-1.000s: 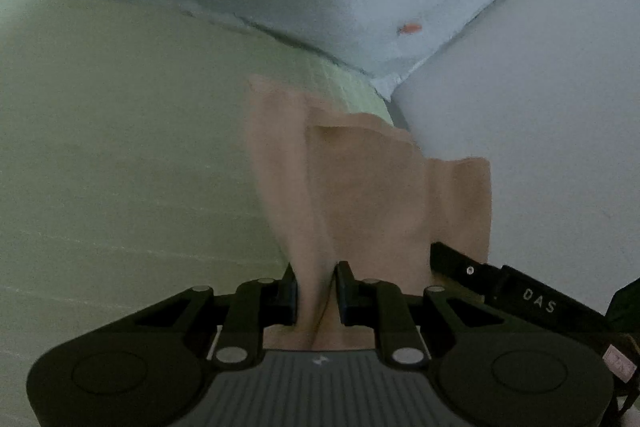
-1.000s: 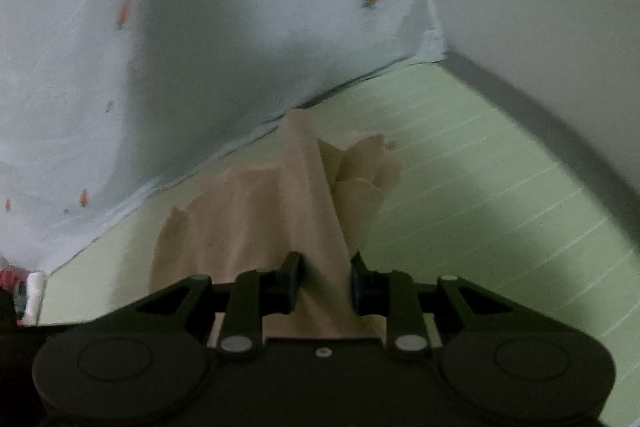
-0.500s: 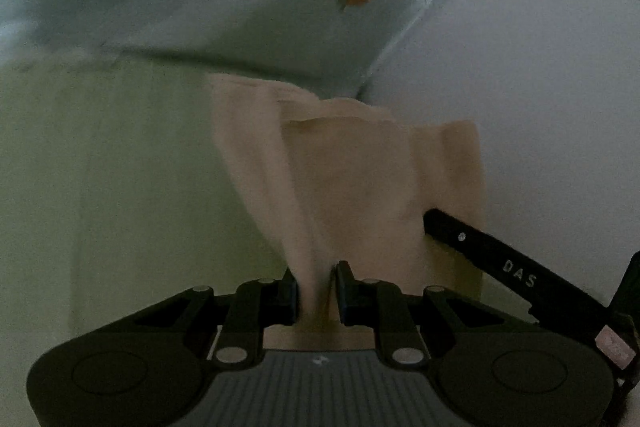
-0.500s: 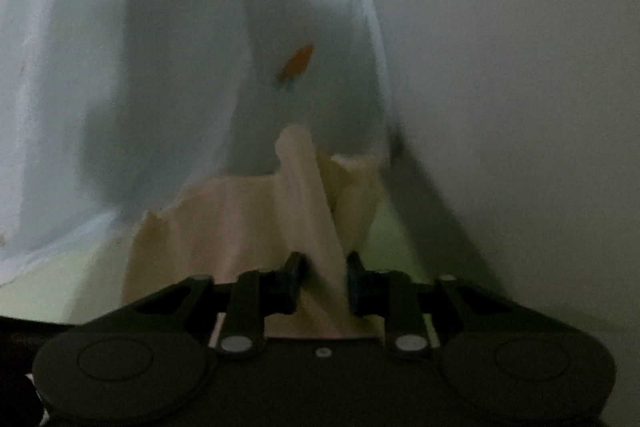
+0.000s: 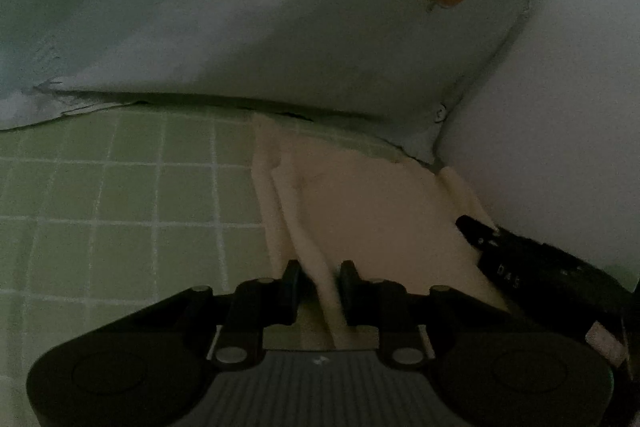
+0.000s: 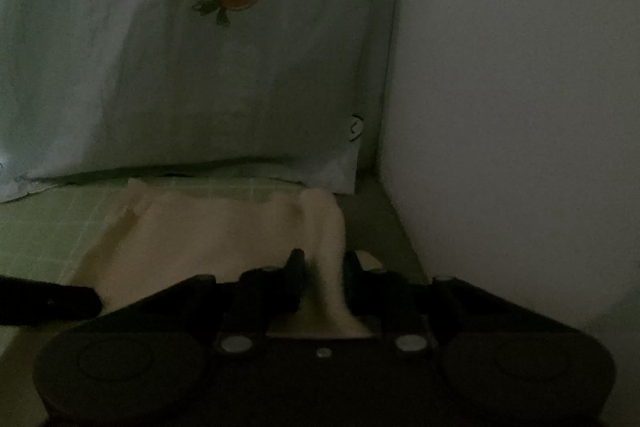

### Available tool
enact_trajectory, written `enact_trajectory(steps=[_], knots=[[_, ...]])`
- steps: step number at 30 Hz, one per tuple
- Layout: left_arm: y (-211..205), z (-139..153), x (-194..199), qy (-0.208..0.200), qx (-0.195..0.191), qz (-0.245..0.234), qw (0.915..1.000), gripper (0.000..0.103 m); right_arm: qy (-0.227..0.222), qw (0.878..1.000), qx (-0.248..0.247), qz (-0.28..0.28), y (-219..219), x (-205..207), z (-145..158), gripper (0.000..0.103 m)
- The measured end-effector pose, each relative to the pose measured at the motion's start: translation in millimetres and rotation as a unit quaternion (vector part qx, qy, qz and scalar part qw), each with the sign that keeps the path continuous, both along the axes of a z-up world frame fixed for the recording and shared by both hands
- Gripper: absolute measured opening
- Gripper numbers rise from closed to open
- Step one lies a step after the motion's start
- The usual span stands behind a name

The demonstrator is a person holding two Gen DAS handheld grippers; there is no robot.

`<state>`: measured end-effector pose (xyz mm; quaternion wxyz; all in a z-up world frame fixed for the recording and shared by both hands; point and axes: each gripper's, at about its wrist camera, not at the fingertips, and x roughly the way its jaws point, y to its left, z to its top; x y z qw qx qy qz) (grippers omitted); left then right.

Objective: Fold clothes

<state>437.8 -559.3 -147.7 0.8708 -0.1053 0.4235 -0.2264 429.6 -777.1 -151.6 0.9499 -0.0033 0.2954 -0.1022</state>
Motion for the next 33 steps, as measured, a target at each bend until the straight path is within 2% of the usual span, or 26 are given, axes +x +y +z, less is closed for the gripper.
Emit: enact_trajectory(steps=[2,3,4,6,7,8,10,12,15,17,20,26,30,33], knots=[[-8.5,11.9,1.4,-0.01,0.035,0.01,0.9993,0.052,0.008,1.0,-0.003,-0.013,-3.5,3.5,4.3,0.04],[-8.2,18.3,-1.9,-0.018,0.045,0.01,0.9988,0.055,0.009,1.0,-0.004,-0.018,0.0,0.5,9.7,0.045],[-4.7,27.9,-7.9,-0.029,0.046,0.007,0.9985,0.058,0.011,1.0,-0.005,-0.024,3.6,-2.5,15.1,0.056],[4.4,50.4,-23.2,-0.056,0.042,0.005,0.9975,0.082,-0.014,1.0,-0.004,-0.022,13.8,-22.5,32.8,0.082],[9.8,63.8,-34.3,-0.074,0.04,0.007,0.9964,0.089,-0.026,0.999,-0.004,-0.021,19.0,-32.6,41.6,0.089],[15.1,77.4,-45.7,-0.092,0.038,0.011,0.995,0.098,-0.043,0.999,-0.009,-0.024,27.5,-46.7,52.9,0.103],[24.7,102.6,-69.8,-0.123,0.036,0.017,0.9916,0.103,-0.069,0.997,-0.02,-0.027,42.1,-70.4,72.2,0.103],[32.9,125.1,-96.1,-0.148,0.038,0.022,0.988,0.103,-0.079,0.996,-0.026,-0.023,57.7,-100.5,93.0,0.103],[45.3,159.0,-135.6,-0.185,0.041,0.03,0.9815,0.103,-0.086,0.996,-0.011,-0.03,78.1,-142.1,117.8,0.103],[53.9,173.8,-164.6,-0.194,0.045,0.024,0.9796,0.103,-0.094,0.995,0.004,-0.041,92.5,-173.3,133.6,0.103],[65.9,186.1,-202.2,-0.188,0.058,0.012,0.9804,0.103,-0.093,0.994,0.029,-0.052,114.3,-224.9,153.3,0.103],[90.2,188.6,-263.8,-0.189,0.094,0.002,0.9774,0.103,-0.073,0.994,0.039,-0.069,152.5,-306.3,156.0,0.103],[112.3,193.8,-287.8,-0.191,0.09,-0.008,0.9774,0.103,-0.053,0.994,0.056,-0.074,174.8,-352.2,146.7,0.103],[126.4,194.9,-302.8,-0.188,0.089,-0.012,0.978,0.103,-0.046,0.995,0.052,-0.078,190.5,-366.0,141.6,0.103]])
